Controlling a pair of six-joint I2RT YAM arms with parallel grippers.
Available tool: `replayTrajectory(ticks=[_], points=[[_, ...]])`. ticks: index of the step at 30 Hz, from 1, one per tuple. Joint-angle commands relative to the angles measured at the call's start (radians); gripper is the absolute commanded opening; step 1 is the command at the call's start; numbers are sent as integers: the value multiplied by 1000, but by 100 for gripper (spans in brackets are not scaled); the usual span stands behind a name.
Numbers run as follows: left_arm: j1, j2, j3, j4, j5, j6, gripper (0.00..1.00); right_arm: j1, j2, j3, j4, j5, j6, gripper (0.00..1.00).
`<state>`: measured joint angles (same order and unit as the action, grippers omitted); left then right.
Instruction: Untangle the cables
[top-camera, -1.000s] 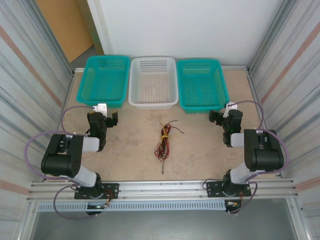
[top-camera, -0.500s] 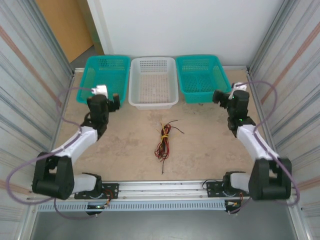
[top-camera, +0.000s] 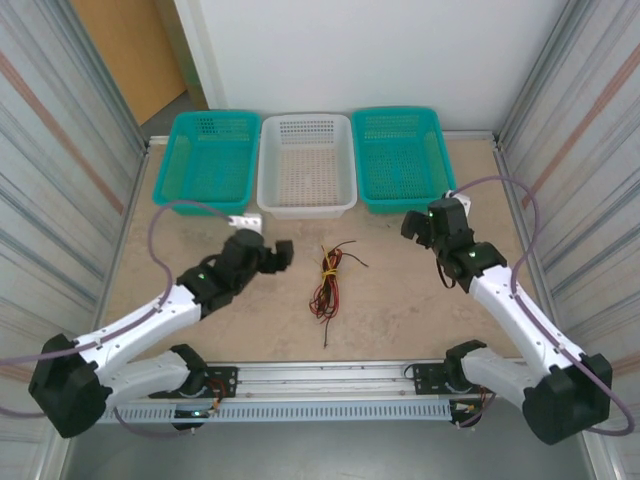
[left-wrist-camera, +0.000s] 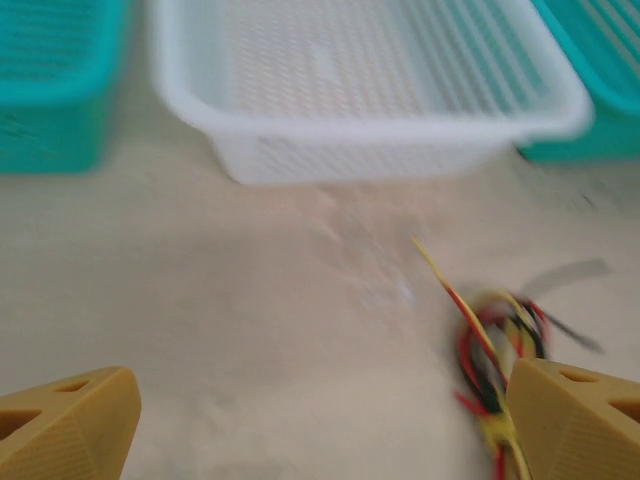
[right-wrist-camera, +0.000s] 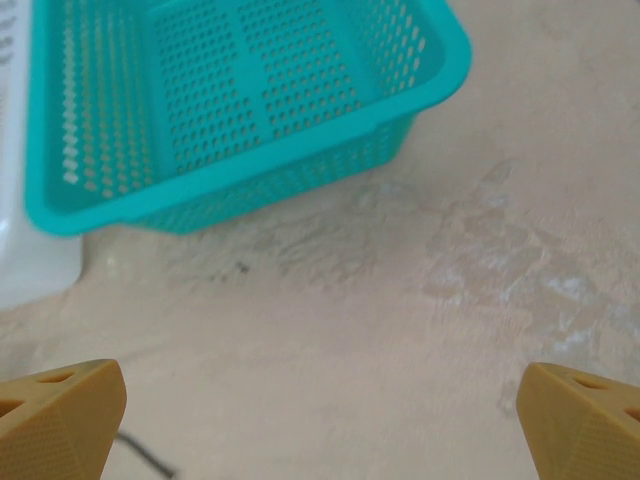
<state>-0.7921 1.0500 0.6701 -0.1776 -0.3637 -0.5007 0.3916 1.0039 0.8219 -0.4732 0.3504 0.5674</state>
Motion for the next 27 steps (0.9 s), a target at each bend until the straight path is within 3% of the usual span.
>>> replayTrajectory(ticks=[1,5,11,18,23,27], points=[[-124,47,-9,3,-51,-85,96,110,-51,27,-146,71,70,99],[-219,170,-7,22,-62,-182,96,262,-33,-8,-159,72,169,97],[-230,190,-21,60,-27,-281,94,435,79,-38,-54,46,262,90],[-225,111,-62,33,-14,-304,88,469,233,-36,68,-21,303,72],[-225,82,-121,80,31,-354,84,419,300,-75,197,-122,311,56],[-225,87,-130,88,41,-363,82,390,340,-81,255,-169,312,49]])
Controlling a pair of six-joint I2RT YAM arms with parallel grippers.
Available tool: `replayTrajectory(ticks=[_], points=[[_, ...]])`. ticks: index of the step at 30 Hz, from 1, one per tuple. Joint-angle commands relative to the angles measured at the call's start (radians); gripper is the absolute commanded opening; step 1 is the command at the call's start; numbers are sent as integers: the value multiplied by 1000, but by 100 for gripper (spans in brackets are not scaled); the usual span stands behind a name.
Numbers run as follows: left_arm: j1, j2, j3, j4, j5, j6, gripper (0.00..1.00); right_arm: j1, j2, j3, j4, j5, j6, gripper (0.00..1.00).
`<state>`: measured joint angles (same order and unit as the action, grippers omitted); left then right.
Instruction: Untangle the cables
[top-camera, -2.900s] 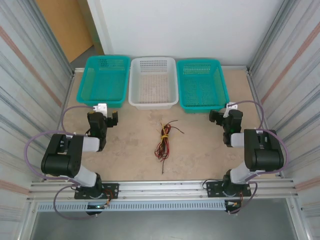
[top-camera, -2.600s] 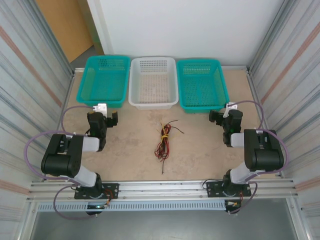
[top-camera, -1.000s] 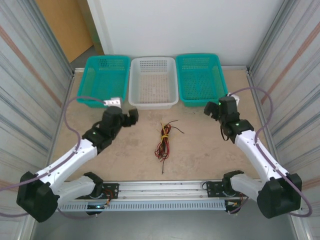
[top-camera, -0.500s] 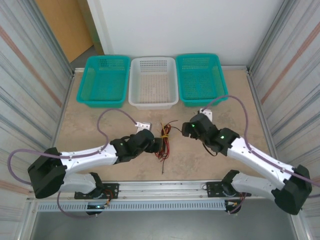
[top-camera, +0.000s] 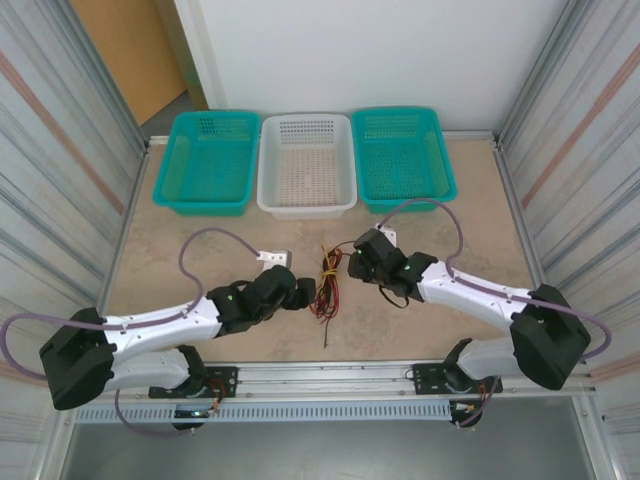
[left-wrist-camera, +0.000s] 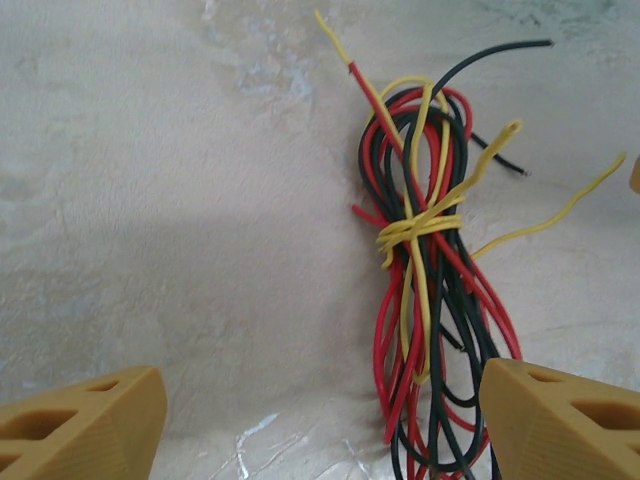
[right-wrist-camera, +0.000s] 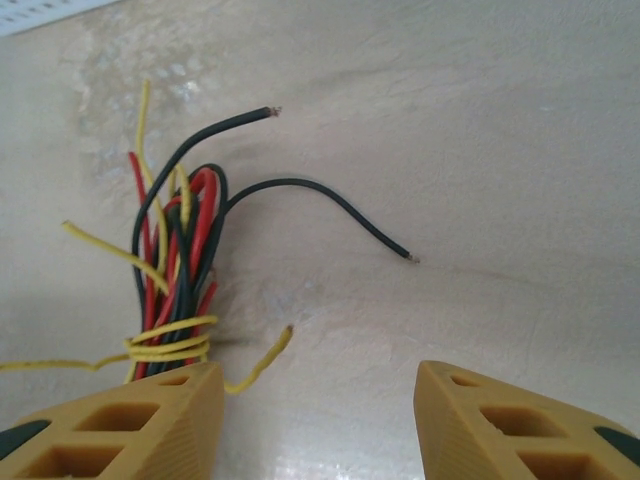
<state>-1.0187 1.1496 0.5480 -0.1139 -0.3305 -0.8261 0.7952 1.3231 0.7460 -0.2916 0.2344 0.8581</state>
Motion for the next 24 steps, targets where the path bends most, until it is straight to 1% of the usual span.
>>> replayTrajectory(ticks=[1,8,11,15,20,22,24], points=[[2,-14,-7,25,10,-38,81,-17,29,-2,80,-61,18,47],[2,-12,-1,28,3,-28,81,-31,86,12,105,-82,14,34],[2,0,-2,37,10,-31,81,-39,102,19,112,-95,7,23],[6,17,13,34,18,-33,81,-34,112,34,101,-84,-8,15],[48,30,46,13,72,-47,81,-13,109,59,79,-60,-57,1],[66,27,52,20,101,-50,82,8,103,81,56,-32,-82,0],[70,26,60,41,130,-22,85,36,96,105,38,-9,-106,0]])
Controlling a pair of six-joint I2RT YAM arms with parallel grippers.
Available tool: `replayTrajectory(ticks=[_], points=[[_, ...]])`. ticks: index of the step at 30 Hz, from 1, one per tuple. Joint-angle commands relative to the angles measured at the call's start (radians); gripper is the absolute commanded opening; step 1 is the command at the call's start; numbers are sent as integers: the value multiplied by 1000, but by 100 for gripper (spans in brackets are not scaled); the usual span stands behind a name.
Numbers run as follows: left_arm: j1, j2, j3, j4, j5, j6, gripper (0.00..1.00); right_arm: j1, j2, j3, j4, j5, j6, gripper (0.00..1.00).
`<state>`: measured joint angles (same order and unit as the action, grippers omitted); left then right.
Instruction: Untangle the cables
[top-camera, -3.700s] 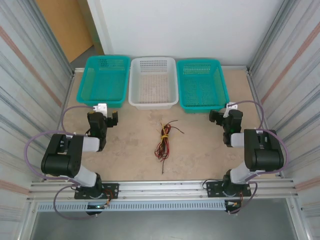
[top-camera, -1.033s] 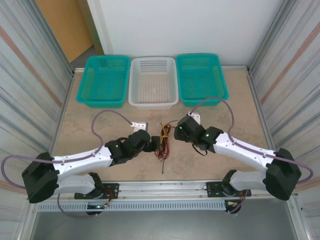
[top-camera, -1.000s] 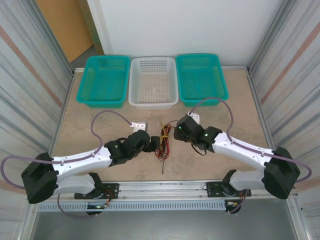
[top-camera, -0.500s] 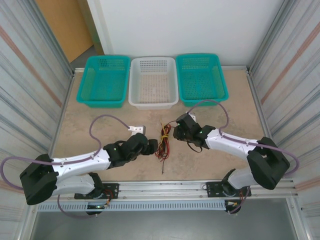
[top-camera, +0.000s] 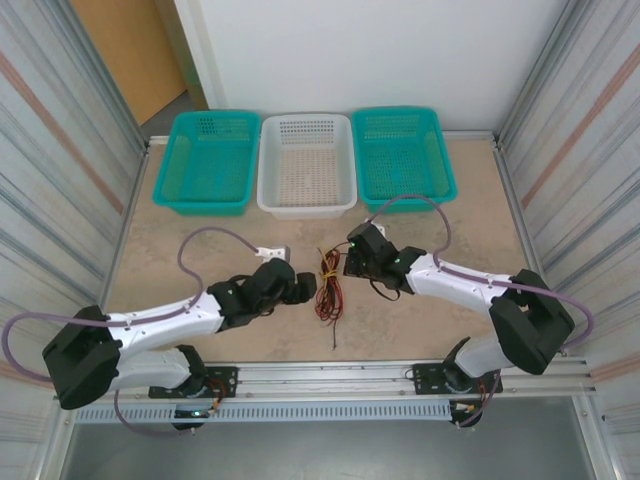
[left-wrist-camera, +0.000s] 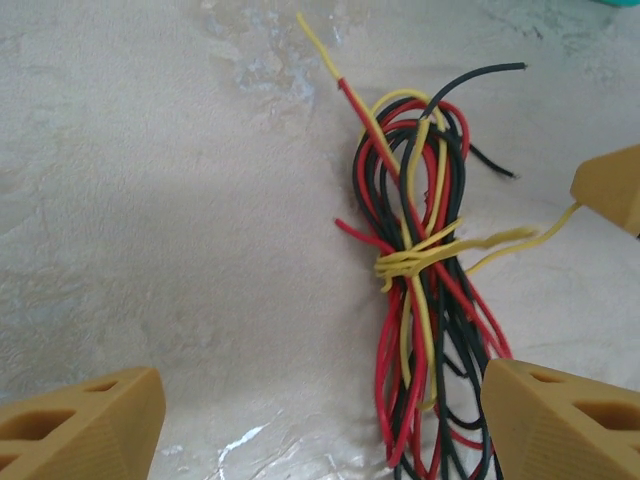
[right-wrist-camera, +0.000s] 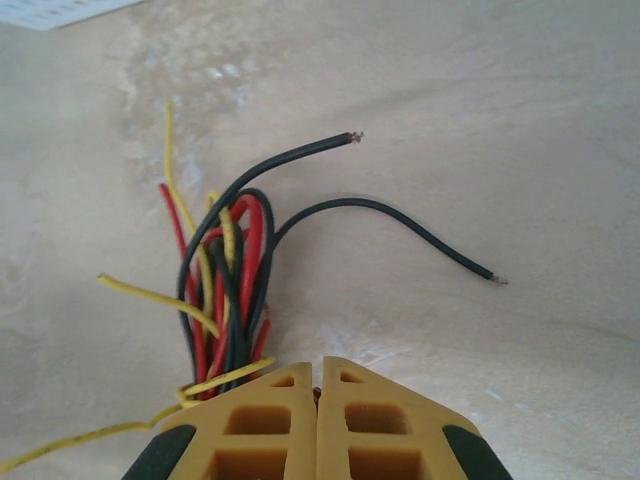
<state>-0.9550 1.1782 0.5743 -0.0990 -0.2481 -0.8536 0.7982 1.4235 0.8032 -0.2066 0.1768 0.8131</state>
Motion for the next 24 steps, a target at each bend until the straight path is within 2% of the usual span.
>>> replayTrajectory(ticks=[1,4,7,12,15,20,24], points=[[7,-3,40,24,57,23,86,46,-6,57,-50,56,-74,0],[42,-40,89,-84,43,44,89,98,-21,103,-78,107,-142,0],[150,-143,141,-238,73,27,93,139,-30,155,-126,169,-220,0],[321,-259,209,-371,179,115,99,173,-54,212,-157,213,-360,0],[385,-247,203,-351,322,134,99,188,-79,227,-147,204,-439,0],[385,-195,159,-191,504,54,99,234,-121,253,-146,216,-532,0],[351,-145,155,-98,536,2,99,289,-128,281,-155,243,-574,0]])
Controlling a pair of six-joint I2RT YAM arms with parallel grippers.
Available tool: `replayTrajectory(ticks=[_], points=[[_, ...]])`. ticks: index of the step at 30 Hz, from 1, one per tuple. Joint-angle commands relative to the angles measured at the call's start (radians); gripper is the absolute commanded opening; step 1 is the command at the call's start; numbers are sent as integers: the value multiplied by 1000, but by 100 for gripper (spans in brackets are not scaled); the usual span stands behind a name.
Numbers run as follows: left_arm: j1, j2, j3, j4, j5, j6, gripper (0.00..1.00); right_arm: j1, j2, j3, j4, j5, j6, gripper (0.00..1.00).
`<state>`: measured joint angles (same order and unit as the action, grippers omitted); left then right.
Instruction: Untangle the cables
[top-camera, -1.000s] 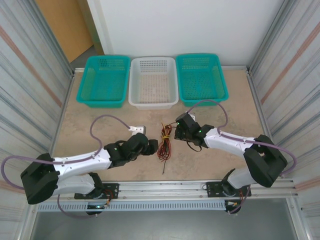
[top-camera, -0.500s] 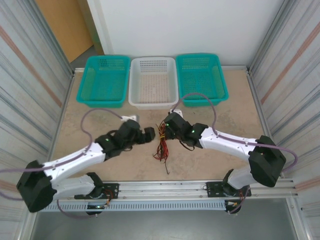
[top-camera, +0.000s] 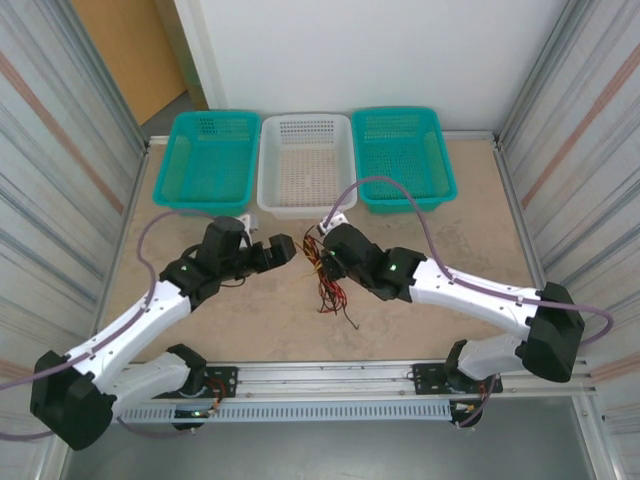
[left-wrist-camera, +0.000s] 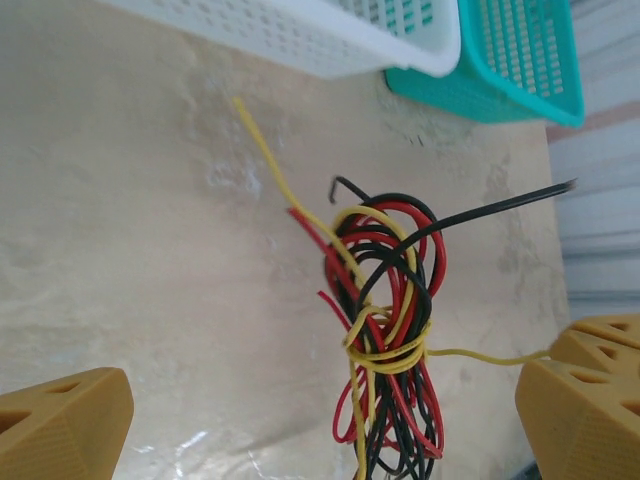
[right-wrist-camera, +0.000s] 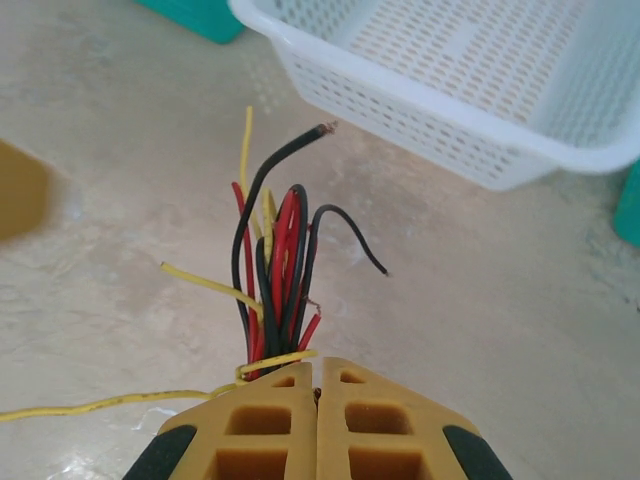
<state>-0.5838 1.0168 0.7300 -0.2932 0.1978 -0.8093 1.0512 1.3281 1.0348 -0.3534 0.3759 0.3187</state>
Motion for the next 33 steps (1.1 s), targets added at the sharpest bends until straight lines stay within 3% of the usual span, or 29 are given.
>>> replayTrajectory(ticks=[1,11,18,22,28,31,33], points=[[-30,30,8,97,82,-42,99,54,-31,57,-10,58,-92,0],[-34,95,6,56,66,-81,98,163,31,138,-24,143,-167,0],[-41,100,-27,119,114,-161,73,185,81,172,-4,150,-176,0],[-44,107,-49,143,120,-174,66,191,86,176,7,153,-178,0],[-41,130,-57,196,157,-169,33,196,63,167,14,157,-170,0],[-40,141,-52,206,172,-158,32,196,47,158,13,159,-170,0],[-40,144,-49,202,175,-148,49,196,36,152,12,161,-168,0]])
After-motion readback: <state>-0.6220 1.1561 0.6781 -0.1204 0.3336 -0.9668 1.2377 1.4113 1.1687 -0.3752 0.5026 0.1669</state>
